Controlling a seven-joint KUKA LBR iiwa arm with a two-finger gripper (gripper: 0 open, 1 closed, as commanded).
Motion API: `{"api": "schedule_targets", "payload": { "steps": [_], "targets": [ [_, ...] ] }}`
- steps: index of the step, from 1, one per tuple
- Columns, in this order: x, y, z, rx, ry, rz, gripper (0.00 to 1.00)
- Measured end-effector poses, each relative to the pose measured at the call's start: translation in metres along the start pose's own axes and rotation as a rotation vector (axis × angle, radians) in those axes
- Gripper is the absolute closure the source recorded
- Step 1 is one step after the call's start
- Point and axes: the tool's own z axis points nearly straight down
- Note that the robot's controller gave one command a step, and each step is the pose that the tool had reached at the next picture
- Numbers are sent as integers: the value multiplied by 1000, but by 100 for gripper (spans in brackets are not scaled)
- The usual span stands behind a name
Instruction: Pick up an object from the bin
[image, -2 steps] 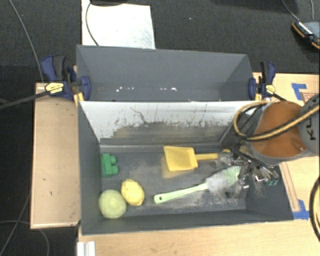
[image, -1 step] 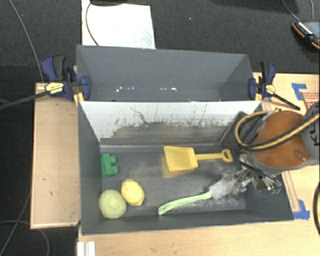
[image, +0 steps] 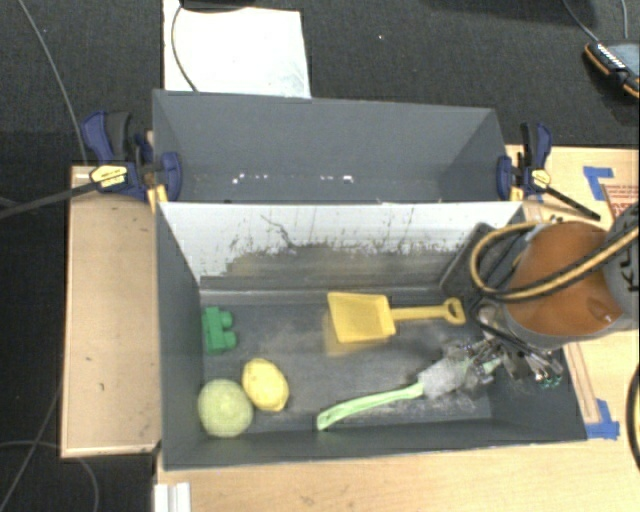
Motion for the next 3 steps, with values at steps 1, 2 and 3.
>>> {"api": "schedule_targets", "payload": {
  "steps": [1,2,3],
  "targets": [
    [0,0,-21,0,-1,0,100],
    [-1,0,-35,2,-4,0,100],
    [1,1,-65,-4,5,2,100]
  ]
}}
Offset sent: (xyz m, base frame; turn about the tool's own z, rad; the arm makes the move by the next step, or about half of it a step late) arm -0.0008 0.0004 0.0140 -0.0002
